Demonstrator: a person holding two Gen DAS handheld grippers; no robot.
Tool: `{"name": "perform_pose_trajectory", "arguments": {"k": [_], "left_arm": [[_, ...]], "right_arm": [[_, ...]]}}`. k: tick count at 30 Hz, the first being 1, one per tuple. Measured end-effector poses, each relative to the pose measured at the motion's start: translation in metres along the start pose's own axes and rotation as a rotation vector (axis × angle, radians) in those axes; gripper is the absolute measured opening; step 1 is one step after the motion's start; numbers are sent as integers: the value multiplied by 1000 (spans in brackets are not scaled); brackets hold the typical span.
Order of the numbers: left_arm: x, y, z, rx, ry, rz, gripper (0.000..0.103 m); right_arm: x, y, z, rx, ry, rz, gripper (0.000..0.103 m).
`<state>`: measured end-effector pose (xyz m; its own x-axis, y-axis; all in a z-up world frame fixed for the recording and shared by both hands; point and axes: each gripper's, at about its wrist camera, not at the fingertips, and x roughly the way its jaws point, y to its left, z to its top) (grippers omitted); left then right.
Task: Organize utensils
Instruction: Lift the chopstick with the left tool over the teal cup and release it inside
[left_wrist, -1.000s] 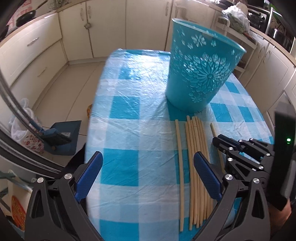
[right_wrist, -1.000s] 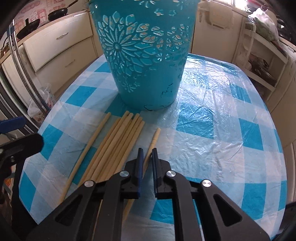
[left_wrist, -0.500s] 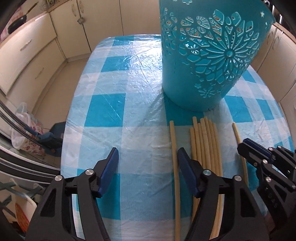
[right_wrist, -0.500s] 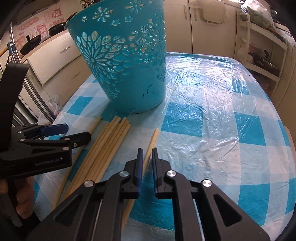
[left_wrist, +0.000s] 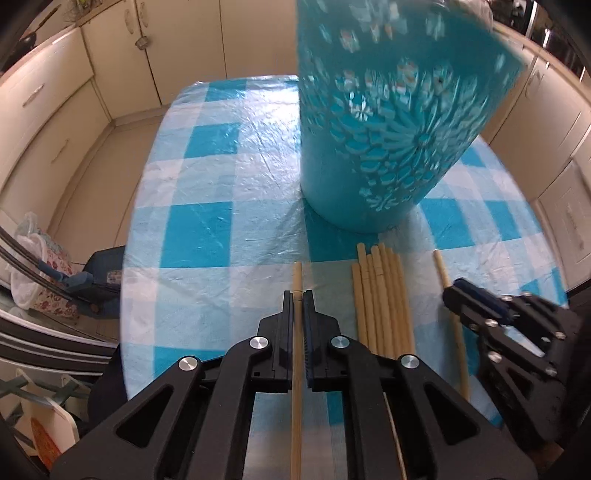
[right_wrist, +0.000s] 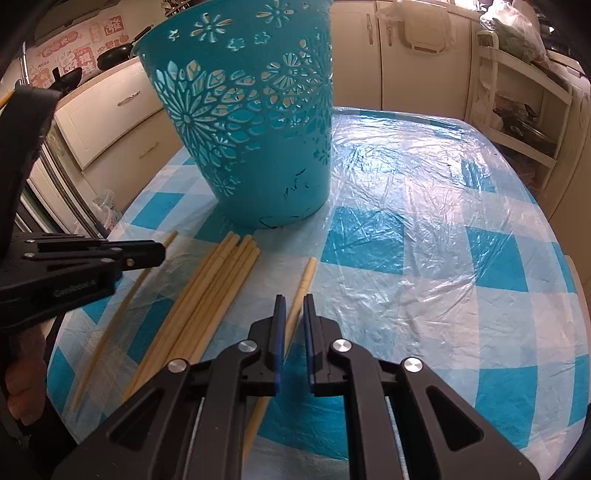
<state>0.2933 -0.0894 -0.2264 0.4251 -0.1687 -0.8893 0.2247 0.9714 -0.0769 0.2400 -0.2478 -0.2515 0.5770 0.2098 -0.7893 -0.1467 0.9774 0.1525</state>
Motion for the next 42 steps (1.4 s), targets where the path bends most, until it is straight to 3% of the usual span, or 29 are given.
{"name": "perform_pose_trajectory", "arguments": {"k": [5,12,17,20,25,30,42], "left_arm": [[-76,23,14,-63,-121,-124,5],[-175,6,72,-86,-400,-211,5],[-191,-17,118,-140,-662,-169,5],[-180,-21,138,-185,-760,-120,5],[-145,-20,158,-276,-799,-73,5],[-118,-12,149,-307,-791,-40,5],[-89,-26,128,-211,-724,41,5]], "right_arm": [[0,1,-2,-5,-3,-7,10],[-1,2,-2,-3,-4,1,12],[-1,-2,-2,6,-4,18,14],[-1,-3,-2,10,-3,31,16],[0,-5,-1,19,-3,44,17],[0,-3,-1,9,-4,46,21],[1,0,-2,-12,-5,41,26]]}}
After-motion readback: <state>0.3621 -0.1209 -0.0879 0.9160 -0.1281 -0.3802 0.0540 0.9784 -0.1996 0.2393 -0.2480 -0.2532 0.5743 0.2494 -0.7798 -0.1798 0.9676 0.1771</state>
